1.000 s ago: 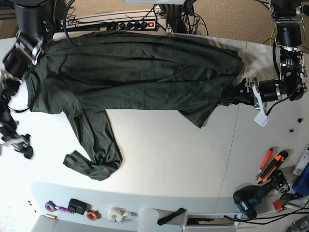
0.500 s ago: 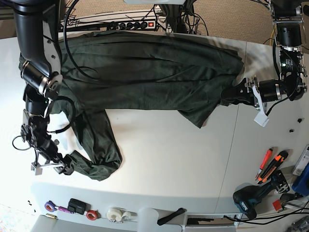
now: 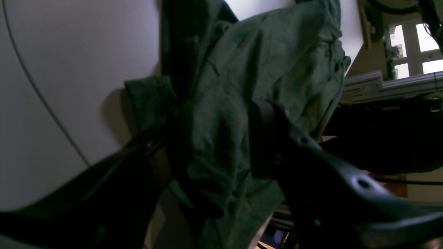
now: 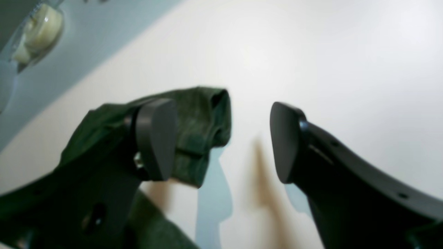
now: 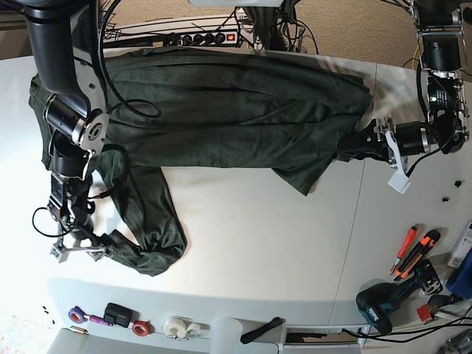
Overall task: Layout the t-shirt on the table in an organized manner, then fold the t-shirt properly
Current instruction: 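Move the right gripper to the hanging sleeve and grasp its cuff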
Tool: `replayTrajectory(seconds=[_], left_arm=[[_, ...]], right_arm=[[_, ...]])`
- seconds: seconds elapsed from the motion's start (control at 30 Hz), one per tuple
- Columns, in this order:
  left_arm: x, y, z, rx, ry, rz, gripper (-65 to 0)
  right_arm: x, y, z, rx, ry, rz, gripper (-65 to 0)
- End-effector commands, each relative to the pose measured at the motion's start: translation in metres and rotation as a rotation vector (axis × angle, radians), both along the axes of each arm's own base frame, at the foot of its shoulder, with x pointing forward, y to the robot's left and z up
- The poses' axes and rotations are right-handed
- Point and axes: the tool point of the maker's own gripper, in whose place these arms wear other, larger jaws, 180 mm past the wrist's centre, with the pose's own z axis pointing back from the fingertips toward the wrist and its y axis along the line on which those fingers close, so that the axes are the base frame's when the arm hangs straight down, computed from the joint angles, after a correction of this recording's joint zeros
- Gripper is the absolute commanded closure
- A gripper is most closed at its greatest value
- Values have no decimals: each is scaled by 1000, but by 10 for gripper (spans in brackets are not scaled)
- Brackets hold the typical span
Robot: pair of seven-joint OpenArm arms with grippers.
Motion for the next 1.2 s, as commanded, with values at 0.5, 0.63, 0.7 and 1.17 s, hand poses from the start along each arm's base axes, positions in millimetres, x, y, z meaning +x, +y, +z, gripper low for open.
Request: replayTrajectory(seconds=[0.5,0.63,0.7,1.17], left_arm=[[11,25,19,36,-55,18,-273],[12,26,19,38,-56,20,-272],[12,26,19,38,-56,21,-272],[15,26,22,32,-67,31,-272]], right_arm=[[2,22,-9,-16,-76,-5,-57],[2,22,-9,-16,-76,-4,0],[4,24,-7,-12,-87,11,0],[13,100,156,146,-439,561,0]])
